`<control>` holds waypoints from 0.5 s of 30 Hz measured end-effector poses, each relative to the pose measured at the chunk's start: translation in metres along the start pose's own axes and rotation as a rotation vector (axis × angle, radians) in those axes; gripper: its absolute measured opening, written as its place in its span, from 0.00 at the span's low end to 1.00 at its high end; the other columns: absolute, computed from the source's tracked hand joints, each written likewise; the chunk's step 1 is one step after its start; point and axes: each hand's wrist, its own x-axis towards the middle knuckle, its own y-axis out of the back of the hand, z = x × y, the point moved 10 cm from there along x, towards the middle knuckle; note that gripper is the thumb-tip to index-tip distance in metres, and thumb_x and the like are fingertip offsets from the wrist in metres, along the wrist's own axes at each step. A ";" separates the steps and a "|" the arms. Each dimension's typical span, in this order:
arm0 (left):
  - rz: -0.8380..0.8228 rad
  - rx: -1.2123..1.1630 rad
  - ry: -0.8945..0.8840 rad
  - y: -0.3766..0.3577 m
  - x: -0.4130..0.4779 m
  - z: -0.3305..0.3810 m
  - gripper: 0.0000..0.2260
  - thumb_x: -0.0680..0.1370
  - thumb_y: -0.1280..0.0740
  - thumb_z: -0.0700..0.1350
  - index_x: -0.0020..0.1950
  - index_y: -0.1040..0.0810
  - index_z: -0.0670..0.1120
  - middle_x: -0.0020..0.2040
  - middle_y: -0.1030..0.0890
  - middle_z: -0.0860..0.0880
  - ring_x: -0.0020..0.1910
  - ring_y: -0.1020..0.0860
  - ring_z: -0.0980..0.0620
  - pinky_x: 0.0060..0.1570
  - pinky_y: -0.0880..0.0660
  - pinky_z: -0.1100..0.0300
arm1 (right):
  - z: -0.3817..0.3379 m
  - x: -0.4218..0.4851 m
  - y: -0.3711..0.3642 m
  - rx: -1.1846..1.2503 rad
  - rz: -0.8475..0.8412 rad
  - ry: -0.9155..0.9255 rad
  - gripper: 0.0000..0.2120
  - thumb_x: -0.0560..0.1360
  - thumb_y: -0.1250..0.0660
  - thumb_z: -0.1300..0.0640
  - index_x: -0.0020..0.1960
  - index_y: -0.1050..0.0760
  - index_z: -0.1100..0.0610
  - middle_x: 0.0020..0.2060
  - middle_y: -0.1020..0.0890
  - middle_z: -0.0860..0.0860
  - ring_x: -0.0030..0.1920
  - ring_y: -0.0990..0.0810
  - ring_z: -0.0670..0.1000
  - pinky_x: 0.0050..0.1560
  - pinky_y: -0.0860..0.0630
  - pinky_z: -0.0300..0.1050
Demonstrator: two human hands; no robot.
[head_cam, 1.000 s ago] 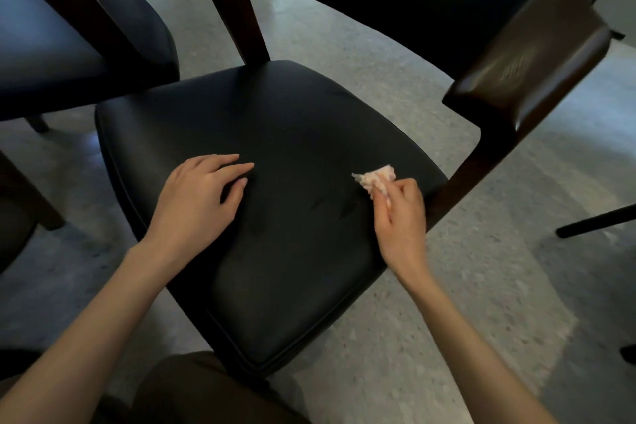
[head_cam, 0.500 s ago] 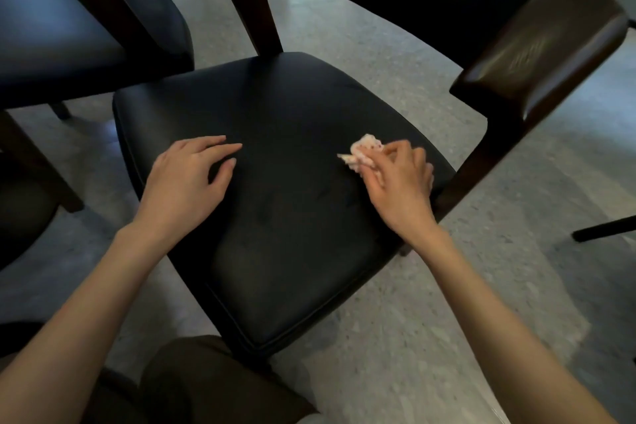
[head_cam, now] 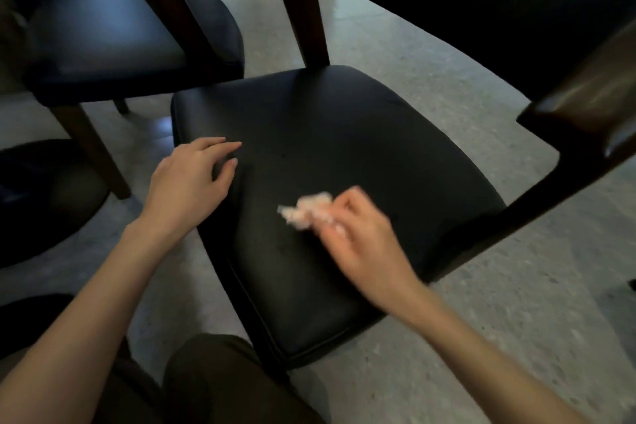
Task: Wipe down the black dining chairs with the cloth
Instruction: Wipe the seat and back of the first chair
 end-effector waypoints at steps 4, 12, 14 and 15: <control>-0.025 0.004 0.075 0.006 -0.009 -0.016 0.17 0.80 0.38 0.50 0.69 0.26 0.52 0.68 0.26 0.50 0.65 0.27 0.44 0.61 0.27 0.44 | 0.058 0.094 0.013 -0.216 0.119 -0.149 0.16 0.81 0.41 0.49 0.61 0.21 0.54 0.50 0.27 0.54 0.51 0.29 0.54 0.52 0.30 0.48; -0.097 -0.015 0.190 0.011 -0.022 -0.042 0.19 0.81 0.40 0.53 0.72 0.31 0.55 0.66 0.25 0.49 0.62 0.25 0.45 0.57 0.25 0.45 | 0.106 0.148 -0.066 -0.391 -0.058 -0.282 0.16 0.82 0.42 0.54 0.63 0.25 0.62 0.60 0.28 0.62 0.59 0.30 0.62 0.61 0.34 0.52; -0.122 -0.014 0.213 0.011 -0.020 -0.050 0.20 0.81 0.40 0.53 0.73 0.32 0.55 0.66 0.25 0.49 0.62 0.25 0.43 0.56 0.25 0.42 | 0.060 0.126 -0.083 -0.296 -0.128 -0.057 0.12 0.80 0.41 0.60 0.56 0.22 0.65 0.51 0.26 0.65 0.50 0.26 0.65 0.54 0.28 0.57; -0.130 -0.010 0.225 0.012 -0.020 -0.054 0.20 0.80 0.39 0.53 0.73 0.32 0.56 0.66 0.25 0.48 0.63 0.25 0.42 0.56 0.25 0.42 | 0.034 0.105 -0.086 -0.237 -0.150 0.048 0.11 0.79 0.40 0.61 0.54 0.21 0.64 0.48 0.25 0.64 0.47 0.25 0.65 0.51 0.28 0.56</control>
